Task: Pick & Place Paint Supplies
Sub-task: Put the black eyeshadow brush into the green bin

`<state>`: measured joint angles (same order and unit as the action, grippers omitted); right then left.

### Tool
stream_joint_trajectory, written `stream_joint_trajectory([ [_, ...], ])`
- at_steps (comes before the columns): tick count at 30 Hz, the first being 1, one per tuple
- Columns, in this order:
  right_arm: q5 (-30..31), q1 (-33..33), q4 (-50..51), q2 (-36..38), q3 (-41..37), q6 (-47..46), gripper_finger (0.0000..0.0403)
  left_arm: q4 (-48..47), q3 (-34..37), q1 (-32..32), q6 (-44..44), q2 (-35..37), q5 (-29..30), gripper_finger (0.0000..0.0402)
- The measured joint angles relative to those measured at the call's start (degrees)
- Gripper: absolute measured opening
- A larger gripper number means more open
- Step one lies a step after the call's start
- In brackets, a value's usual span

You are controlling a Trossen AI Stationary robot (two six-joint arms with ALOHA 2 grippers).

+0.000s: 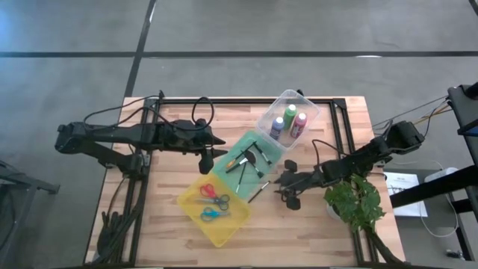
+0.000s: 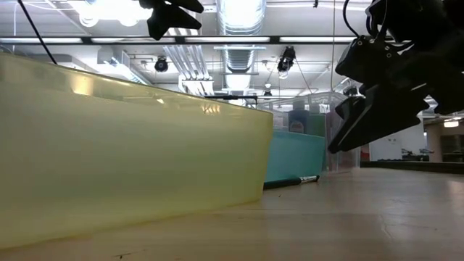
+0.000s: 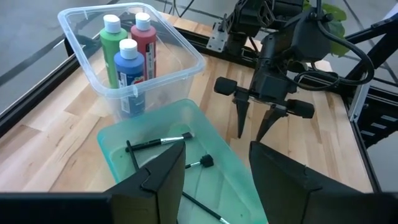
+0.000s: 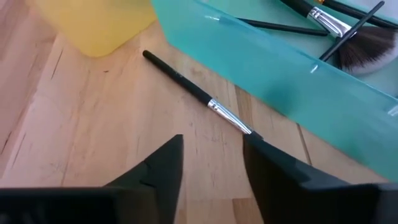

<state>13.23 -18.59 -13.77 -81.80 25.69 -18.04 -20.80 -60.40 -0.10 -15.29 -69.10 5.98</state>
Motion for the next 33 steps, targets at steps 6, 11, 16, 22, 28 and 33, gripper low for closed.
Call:
stream_joint_trajectory([
  [6,0.22,0.12,-0.01,0.0,0.0,0.21,0.0108,-0.02,0.0,-0.02,-0.22,0.0,0.0,0.0184],
  [11,0.29,0.6,-0.2,-1.54,-0.02,2.09,0.0101,-0.02,0.0,-0.02,-0.22,0.0,0.0,0.0184],
  [16,0.29,0.66,-4.41,-6.56,0.0,3.51,0.0101,-0.02,0.0,-0.02,-1.0,0.0,0.02,0.0184],
  [22,0.45,0.63,-8.36,-10.32,0.8,4.52,0.0101,-0.04,0.0,-0.27,-2.64,0.0,0.0,0.0184],
  [28,3.08,0.59,-8.18,-8.61,0.76,5.97,0.0101,-0.17,0.0,-0.74,-2.79,0.0,-0.15,0.0184],
  [33,6.23,1.07,-8.34,-8.95,0.66,7.47,0.0101,-0.15,0.0,-0.79,-2.8,0.0,-0.12,0.0184],
])
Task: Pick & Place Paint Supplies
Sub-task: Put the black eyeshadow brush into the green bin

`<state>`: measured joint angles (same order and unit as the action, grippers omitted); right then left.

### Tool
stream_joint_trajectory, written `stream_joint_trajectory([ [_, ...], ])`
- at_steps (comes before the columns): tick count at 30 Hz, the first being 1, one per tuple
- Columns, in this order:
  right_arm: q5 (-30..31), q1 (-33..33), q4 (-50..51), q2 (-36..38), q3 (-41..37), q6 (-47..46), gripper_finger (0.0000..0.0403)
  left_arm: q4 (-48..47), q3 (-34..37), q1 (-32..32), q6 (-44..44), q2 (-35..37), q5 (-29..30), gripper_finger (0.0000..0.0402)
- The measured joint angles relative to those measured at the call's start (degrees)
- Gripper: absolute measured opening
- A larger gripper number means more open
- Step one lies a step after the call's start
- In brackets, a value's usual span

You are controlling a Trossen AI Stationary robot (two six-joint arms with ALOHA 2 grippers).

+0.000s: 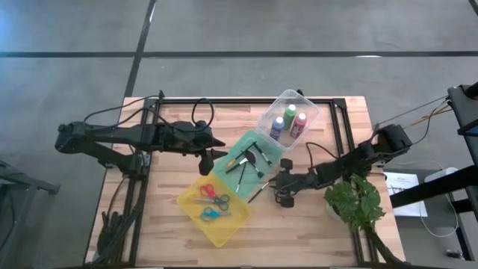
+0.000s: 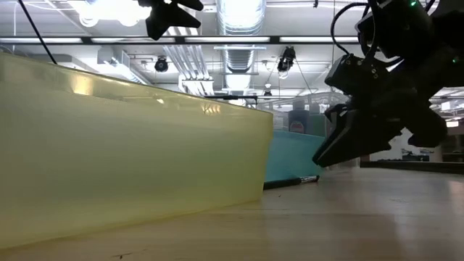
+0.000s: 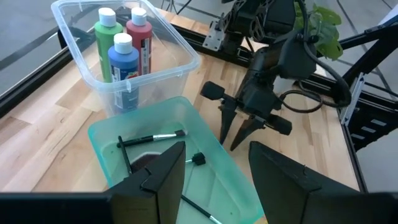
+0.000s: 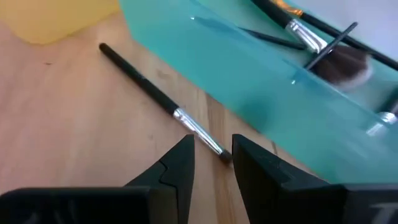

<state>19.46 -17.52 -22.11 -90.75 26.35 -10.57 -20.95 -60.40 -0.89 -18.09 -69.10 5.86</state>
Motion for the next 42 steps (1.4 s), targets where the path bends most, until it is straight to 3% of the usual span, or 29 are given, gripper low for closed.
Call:
stream_joint_trajectory([
  [23,-0.69,0.7,-4.0,-3.18,-1.51,4.37,0.0101,0.0,0.0,-0.15,-1.95,0.0,0.14,0.0184],
  [36,-13.15,0.6,-4.06,-3.01,-2.16,-1.08,0.0101,0.11,0.0,-0.2,-1.95,0.0,0.14,0.0184],
  [42,-14.79,0.11,-3.19,-2.96,-2.21,-1.94,0.0101,0.11,0.0,-0.2,-1.93,0.0,0.14,0.0184],
])
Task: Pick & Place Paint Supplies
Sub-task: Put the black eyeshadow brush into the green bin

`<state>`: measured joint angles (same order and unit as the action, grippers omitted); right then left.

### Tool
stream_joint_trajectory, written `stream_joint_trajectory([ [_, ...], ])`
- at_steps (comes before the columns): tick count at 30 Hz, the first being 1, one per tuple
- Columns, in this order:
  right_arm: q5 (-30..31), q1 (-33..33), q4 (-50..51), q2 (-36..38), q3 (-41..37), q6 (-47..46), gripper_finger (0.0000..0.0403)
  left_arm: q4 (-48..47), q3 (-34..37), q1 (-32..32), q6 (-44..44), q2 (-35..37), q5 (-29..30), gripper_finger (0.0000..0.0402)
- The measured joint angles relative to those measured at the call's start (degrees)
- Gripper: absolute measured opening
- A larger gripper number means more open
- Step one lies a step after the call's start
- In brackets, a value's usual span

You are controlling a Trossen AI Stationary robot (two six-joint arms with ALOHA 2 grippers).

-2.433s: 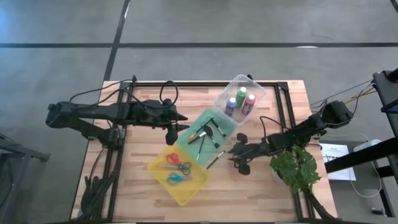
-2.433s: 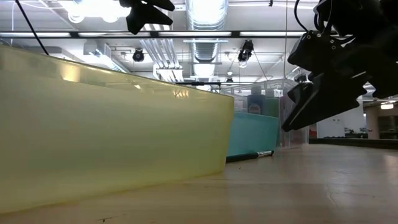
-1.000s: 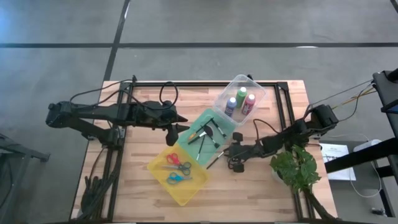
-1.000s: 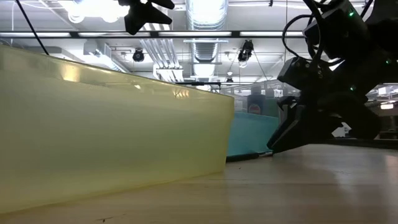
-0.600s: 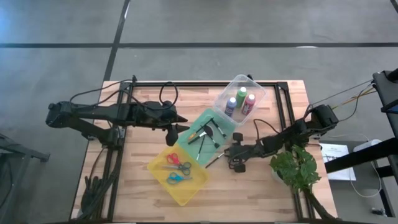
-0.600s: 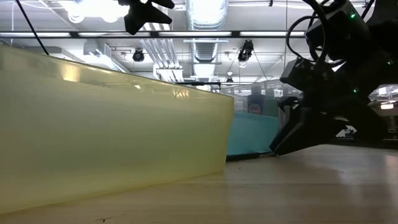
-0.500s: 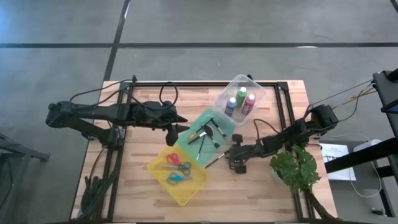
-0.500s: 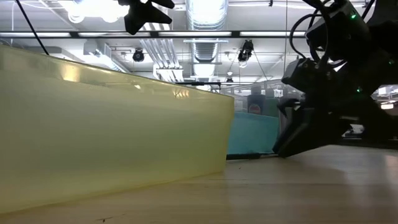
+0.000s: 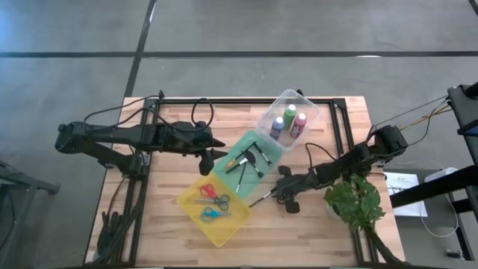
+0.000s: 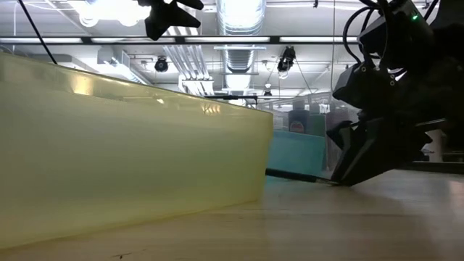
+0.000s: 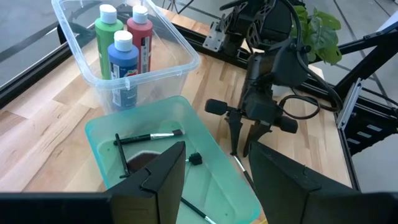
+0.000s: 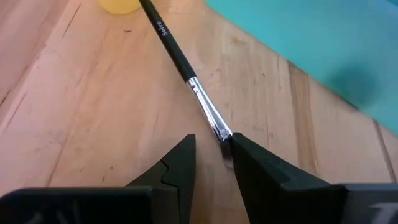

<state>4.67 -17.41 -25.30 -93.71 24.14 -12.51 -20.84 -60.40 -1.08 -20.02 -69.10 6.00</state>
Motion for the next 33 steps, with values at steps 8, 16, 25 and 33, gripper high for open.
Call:
stream_joint_trajectory([
  [8,-0.17,-0.97,4.29,0.11,0.09,-0.78,0.0094,-0.02,0.0,0.0,-0.02,0.0,0.0,0.0185],
  [16,-0.43,-2.01,5.62,0.11,0.11,-3.72,0.0016,-0.02,0.0,0.0,0.01,0.0,-0.02,0.0185],
  [25,0.04,-5.8,8.5,1.85,0.05,-5.77,0.0009,0.44,0.76,0.0,0.01,-0.04,-0.17,0.0185],
  [33,0.91,-10.15,16.82,8.72,-0.3,-9.85,0.0008,0.46,0.79,0.0,0.05,-0.04,-0.13,0.0185],
])
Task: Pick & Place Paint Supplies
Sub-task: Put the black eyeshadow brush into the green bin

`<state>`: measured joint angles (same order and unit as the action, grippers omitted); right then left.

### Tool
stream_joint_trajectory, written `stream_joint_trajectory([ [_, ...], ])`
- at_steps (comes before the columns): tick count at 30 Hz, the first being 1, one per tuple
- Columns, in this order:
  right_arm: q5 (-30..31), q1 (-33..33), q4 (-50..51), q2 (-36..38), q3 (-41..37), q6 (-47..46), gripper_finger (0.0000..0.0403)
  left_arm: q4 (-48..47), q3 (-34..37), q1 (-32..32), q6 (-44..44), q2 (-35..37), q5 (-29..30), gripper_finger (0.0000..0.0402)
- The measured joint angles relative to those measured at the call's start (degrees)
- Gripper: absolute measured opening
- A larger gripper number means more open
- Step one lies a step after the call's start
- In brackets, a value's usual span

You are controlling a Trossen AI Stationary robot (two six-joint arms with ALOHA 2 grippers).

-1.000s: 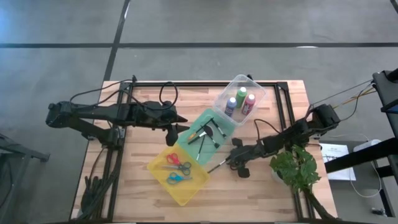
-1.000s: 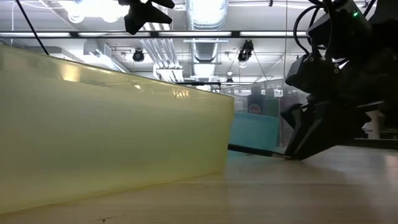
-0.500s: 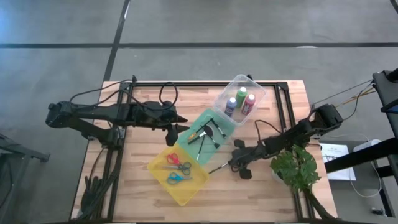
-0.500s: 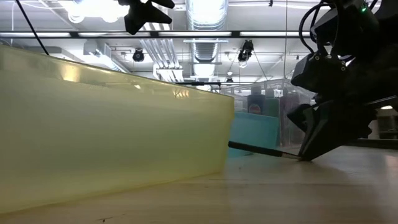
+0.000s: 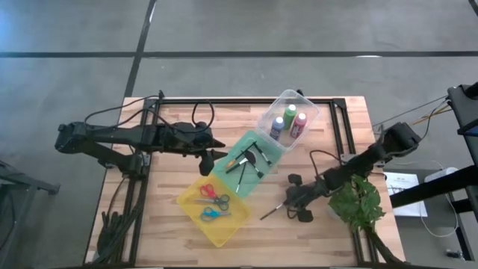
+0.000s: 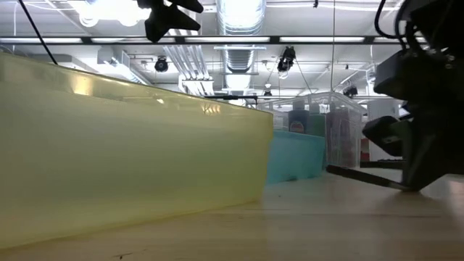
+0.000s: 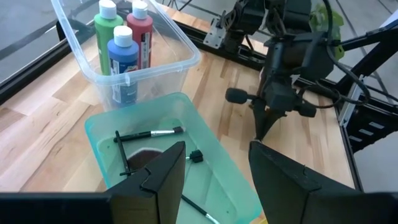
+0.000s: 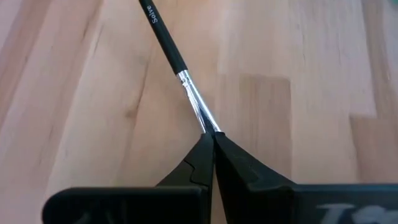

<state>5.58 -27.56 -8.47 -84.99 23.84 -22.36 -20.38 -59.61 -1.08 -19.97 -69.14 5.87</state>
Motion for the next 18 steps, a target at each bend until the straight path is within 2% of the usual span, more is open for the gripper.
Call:
stream_joint_trajectory([
  [9,7.09,-1.12,9.2,10.08,-0.18,-1.68,0.0007,0.0,0.01,0.0,0.44,0.0,0.15,0.0185],
  [18,9.34,-1.1,10.26,14.9,1.42,-0.8,0.0007,0.02,0.04,0.0,0.44,0.0,0.15,0.0185],
])
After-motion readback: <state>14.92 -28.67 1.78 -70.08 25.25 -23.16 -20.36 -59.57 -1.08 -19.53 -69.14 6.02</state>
